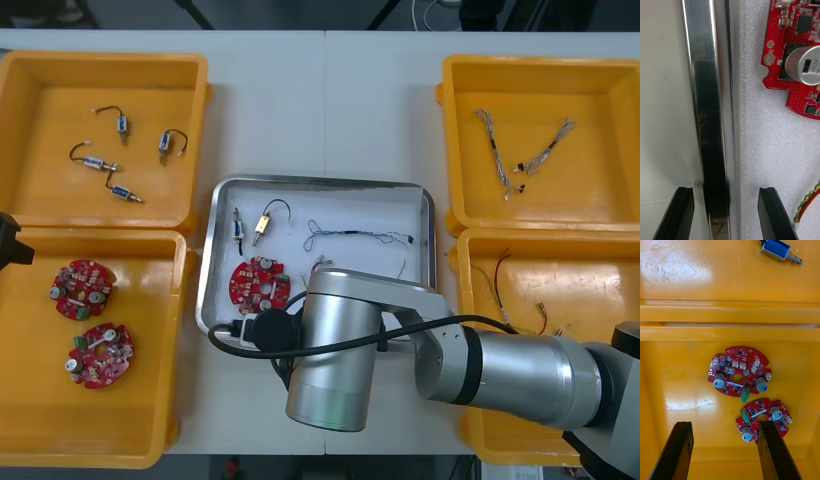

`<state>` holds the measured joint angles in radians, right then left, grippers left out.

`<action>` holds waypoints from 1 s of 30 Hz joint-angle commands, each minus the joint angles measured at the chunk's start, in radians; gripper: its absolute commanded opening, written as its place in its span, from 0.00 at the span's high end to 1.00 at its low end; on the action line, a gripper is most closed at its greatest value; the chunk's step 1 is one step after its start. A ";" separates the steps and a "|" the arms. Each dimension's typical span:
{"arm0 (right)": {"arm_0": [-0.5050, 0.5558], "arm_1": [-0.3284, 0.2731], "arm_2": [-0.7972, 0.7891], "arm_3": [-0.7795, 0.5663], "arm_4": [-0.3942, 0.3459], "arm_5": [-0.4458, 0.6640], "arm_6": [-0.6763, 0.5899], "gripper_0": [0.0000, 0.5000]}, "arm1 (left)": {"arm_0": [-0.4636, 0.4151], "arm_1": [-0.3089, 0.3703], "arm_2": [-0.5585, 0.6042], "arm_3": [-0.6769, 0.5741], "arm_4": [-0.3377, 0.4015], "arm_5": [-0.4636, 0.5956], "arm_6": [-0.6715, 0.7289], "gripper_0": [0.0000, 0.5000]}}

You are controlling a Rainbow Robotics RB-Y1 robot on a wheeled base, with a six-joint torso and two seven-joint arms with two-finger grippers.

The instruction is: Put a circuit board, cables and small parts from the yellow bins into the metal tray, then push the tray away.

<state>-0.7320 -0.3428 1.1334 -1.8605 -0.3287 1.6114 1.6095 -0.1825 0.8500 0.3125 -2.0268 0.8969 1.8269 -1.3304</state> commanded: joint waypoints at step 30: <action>-0.190 -0.053 0.069 -0.002 0.065 -0.050 0.038 1.00 | 0.018 0.046 0.037 -0.027 -0.007 -0.006 -0.046 0.00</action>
<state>-0.8544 -0.3795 1.1914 -1.8595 -0.2801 1.5676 1.6183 -0.1824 0.8500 0.3125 -2.0269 0.8969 1.8269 -1.3304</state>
